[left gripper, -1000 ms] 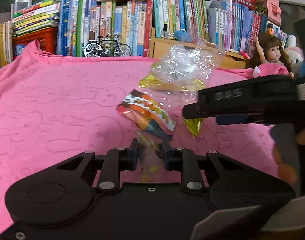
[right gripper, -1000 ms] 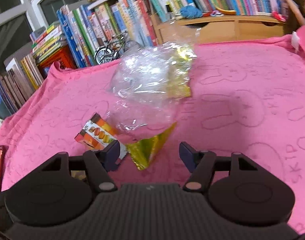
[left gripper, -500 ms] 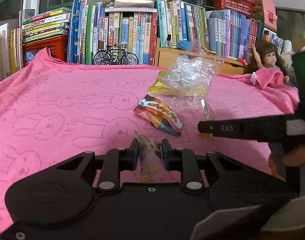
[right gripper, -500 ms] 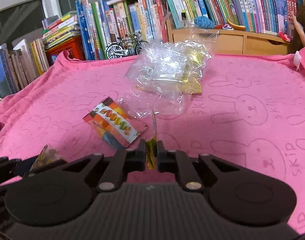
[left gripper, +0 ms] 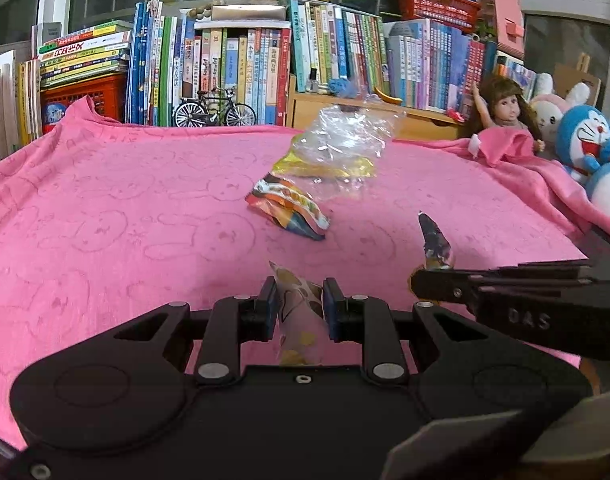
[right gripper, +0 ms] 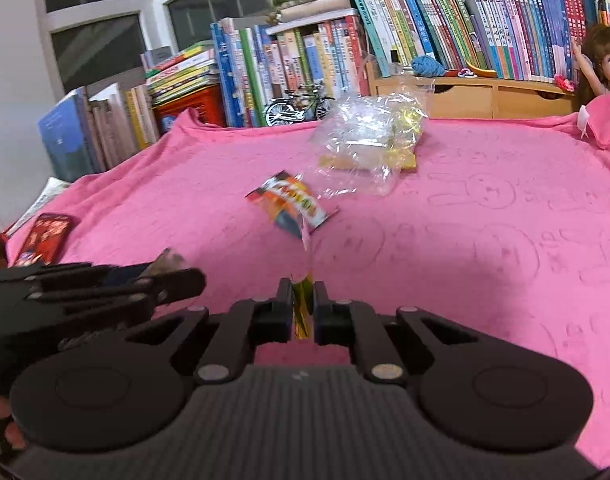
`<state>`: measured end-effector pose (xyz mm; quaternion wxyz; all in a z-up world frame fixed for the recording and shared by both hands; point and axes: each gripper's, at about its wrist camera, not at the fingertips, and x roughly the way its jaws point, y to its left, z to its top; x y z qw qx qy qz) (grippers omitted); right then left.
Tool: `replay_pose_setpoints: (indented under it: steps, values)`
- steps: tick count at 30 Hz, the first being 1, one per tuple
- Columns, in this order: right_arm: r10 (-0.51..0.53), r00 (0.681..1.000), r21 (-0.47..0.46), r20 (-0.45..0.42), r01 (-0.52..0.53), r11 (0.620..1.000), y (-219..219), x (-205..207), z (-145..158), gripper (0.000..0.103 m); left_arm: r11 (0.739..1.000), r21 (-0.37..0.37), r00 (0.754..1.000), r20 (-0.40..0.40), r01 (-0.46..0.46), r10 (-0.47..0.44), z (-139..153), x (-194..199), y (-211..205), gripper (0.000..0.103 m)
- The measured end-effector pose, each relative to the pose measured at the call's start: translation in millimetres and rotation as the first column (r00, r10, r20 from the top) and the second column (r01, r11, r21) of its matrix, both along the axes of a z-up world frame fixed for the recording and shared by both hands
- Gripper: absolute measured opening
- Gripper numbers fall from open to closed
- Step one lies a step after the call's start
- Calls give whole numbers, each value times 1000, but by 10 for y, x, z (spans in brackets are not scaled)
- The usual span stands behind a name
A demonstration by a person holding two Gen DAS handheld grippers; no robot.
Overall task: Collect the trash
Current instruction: 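Grasp a small wrapper piece with the left gripper while the right gripper grasps a thin gold foil strip, then carry the wrapper piece and foil strip in both grippers over the bin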
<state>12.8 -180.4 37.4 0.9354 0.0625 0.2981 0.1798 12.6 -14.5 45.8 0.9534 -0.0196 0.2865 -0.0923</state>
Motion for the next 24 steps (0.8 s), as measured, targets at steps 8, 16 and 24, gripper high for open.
replay_pose_setpoints:
  steps: [8, 16, 24]
  values:
    - [33, 999, 21, 1, -33, 999, -22, -535, -34, 13, 1000, -21, 1000, -17, 19, -19, -13, -442, 5, 22]
    - [41, 999, 34, -26, -40, 999, -48, -929, -173, 14, 999, -41, 997, -72, 14, -17, -103, -848, 86, 22]
    - [44, 997, 48, -62, -41, 998, -8, -1244, -331, 14, 999, -38, 989, -144, 19, -24, -274, -1187, 139, 22]
